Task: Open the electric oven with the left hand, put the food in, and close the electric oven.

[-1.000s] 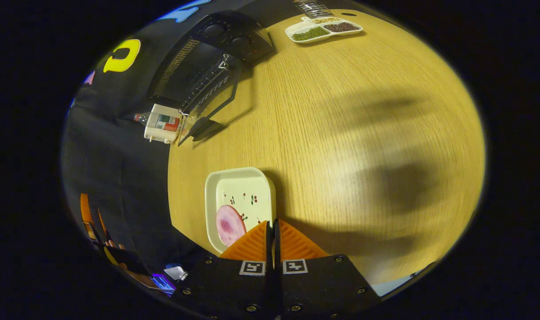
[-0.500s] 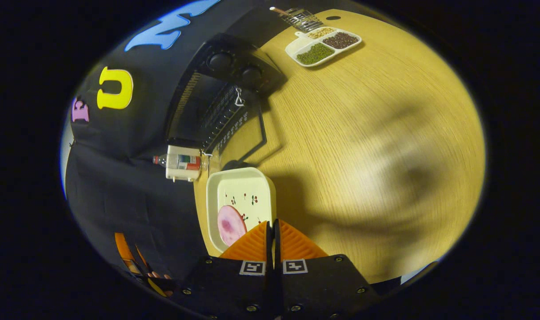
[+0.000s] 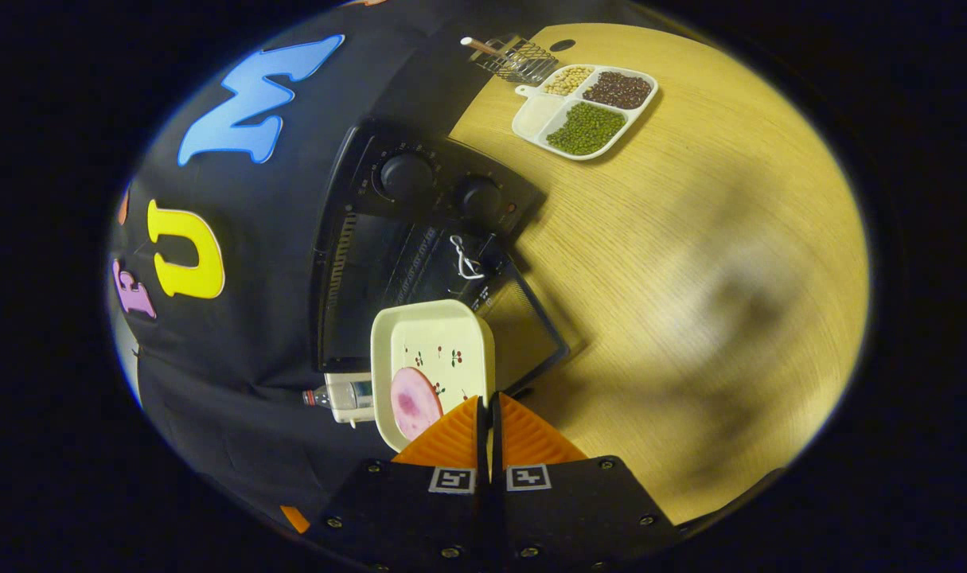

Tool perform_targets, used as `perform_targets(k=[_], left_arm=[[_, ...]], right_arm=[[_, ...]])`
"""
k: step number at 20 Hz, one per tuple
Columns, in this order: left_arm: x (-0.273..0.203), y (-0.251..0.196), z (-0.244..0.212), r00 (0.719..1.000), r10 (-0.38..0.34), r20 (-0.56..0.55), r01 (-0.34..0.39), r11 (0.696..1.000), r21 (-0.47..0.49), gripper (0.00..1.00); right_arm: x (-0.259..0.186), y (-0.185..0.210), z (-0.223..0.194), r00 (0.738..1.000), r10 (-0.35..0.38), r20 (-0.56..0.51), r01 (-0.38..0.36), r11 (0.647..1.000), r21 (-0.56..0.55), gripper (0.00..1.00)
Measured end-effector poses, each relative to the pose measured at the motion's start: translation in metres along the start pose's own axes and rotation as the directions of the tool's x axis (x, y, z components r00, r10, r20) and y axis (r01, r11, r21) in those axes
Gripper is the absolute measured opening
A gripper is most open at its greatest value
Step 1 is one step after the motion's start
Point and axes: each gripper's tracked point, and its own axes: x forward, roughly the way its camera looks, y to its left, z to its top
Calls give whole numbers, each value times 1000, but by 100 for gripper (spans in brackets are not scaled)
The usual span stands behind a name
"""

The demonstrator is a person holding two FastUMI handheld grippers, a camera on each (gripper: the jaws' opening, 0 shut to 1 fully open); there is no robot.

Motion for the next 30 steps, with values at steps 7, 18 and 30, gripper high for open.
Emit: perform_targets(k=[7, 18, 30], left_arm=[[32, 34, -6, 1000, 22, -15, -21, 999, 28, 91], [37, 75, -20, 994, 89, -56, -86, 994, 62, 100], [42, 11, -29, 996, -41, -73, 43, 999, 27, 100]], right_arm=[[55, 33, 18, 993, 21, 120, -48, 974, 221, 0], [100, 68, 47, 958, 54, 282, -164, 910, 381, 8], [34, 89, 18, 949, 223, 223, -234, 972, 26, 97]])
